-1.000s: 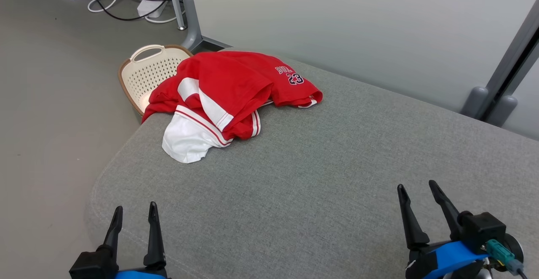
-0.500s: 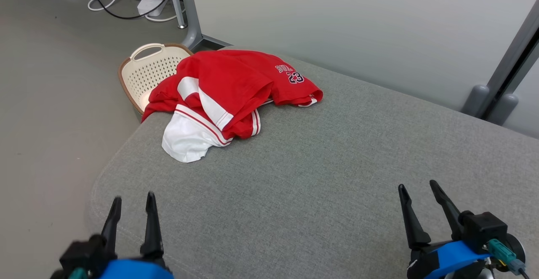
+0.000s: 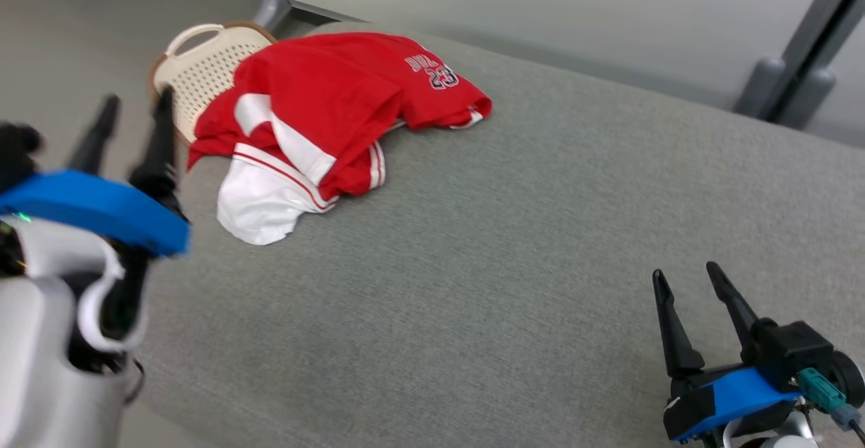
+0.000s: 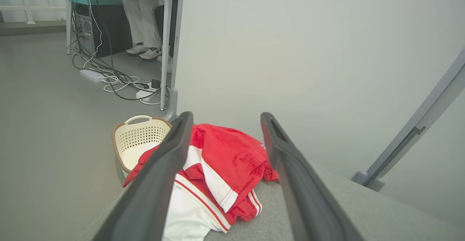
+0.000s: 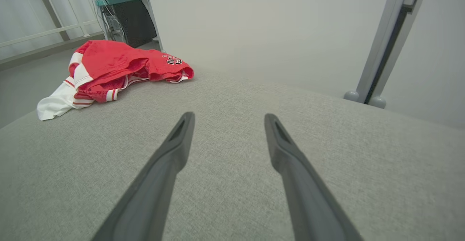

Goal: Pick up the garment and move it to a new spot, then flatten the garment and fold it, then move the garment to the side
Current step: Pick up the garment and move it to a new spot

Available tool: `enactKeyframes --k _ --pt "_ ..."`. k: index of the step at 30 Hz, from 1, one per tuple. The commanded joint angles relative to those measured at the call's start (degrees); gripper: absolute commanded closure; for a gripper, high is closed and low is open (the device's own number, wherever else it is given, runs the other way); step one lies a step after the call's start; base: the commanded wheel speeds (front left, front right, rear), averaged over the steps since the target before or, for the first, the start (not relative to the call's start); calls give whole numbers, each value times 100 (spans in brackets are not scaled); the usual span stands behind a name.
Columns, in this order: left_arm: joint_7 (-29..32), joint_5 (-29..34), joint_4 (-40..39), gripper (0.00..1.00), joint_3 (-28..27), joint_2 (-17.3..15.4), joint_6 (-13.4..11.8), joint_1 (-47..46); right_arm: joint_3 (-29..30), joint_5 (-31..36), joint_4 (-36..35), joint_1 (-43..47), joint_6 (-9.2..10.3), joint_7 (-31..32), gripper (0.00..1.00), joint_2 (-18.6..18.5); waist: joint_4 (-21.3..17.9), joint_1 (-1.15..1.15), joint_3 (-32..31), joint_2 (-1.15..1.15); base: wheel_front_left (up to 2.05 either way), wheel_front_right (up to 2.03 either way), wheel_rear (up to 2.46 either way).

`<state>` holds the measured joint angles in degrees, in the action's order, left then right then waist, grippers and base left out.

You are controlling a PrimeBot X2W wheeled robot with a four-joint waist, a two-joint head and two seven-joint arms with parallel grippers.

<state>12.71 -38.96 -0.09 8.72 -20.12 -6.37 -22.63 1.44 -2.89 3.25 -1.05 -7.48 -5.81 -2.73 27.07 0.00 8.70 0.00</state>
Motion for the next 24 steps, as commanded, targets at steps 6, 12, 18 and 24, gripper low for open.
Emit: enactKeyframes --k 6,12,18,24 --pt "524 -581 754 0 -677 -429 -74 -876 -3 146 -372 -405 -3 101 0 -28 -935 0 998 0 0 0 0" --pt "849 -1018 1408 0 -1291 -925 -78 -1118 71 194 -658 -666 -3 133 0 -25 -1711 0 1754 0 0 0 0" --pt "947 -1331 1959 0 -1770 -1314 25 -1247 167 153 -829 -745 -3 70 0 -23 -2284 0 2229 0 0 0 0" --pt "1056 -1399 2442 0 -2059 -1692 -97 -1266 254 13 -850 -795 -3 -61 0 -20 -2787 0 2548 0 0 0 0"
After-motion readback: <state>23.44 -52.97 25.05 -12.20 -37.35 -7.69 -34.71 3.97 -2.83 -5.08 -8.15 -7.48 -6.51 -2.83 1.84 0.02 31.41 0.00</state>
